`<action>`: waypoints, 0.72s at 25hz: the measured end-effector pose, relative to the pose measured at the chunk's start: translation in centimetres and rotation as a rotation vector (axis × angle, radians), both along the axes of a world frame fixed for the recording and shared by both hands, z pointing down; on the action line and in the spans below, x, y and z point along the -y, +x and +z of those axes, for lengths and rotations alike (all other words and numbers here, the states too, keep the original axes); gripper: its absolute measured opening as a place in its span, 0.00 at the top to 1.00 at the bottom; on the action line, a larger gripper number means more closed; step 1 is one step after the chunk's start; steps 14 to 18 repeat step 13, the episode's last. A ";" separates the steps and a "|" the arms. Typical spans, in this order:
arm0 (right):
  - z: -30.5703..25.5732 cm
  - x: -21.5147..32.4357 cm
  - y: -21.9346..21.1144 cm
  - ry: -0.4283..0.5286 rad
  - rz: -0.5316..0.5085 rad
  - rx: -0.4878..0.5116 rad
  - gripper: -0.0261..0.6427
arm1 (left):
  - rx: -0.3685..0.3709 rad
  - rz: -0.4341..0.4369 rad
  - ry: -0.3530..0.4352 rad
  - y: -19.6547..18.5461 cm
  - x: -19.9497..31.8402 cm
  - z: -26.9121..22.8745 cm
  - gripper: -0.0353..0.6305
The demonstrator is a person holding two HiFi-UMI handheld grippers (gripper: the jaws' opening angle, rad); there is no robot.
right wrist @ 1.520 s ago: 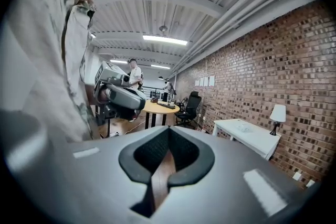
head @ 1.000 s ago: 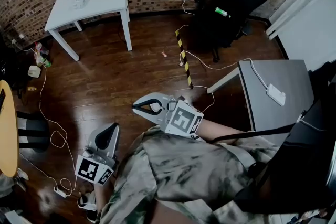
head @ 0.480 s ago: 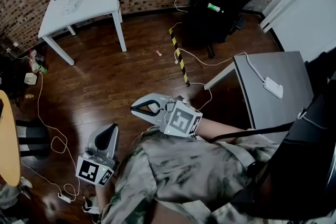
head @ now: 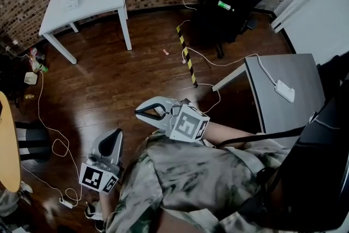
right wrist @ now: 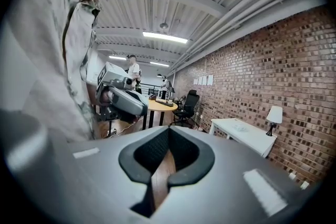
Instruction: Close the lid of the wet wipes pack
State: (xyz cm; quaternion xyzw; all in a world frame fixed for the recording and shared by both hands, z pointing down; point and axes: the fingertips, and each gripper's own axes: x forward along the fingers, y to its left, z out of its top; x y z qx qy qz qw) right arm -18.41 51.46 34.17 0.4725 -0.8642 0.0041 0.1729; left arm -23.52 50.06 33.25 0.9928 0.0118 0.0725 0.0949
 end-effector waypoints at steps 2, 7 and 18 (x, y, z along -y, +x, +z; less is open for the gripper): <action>0.1 0.3 0.0 -0.003 -0.001 0.001 0.96 | 0.000 0.003 -0.005 0.1 0.1 0.1 0.94; 0.9 1.2 0.3 -0.005 -0.016 0.003 0.96 | 0.005 0.000 -0.013 0.5 1.1 0.5 0.94; 2.2 2.8 3.0 -0.024 -0.003 0.001 0.96 | 0.005 0.004 -0.017 2.9 2.8 0.8 0.94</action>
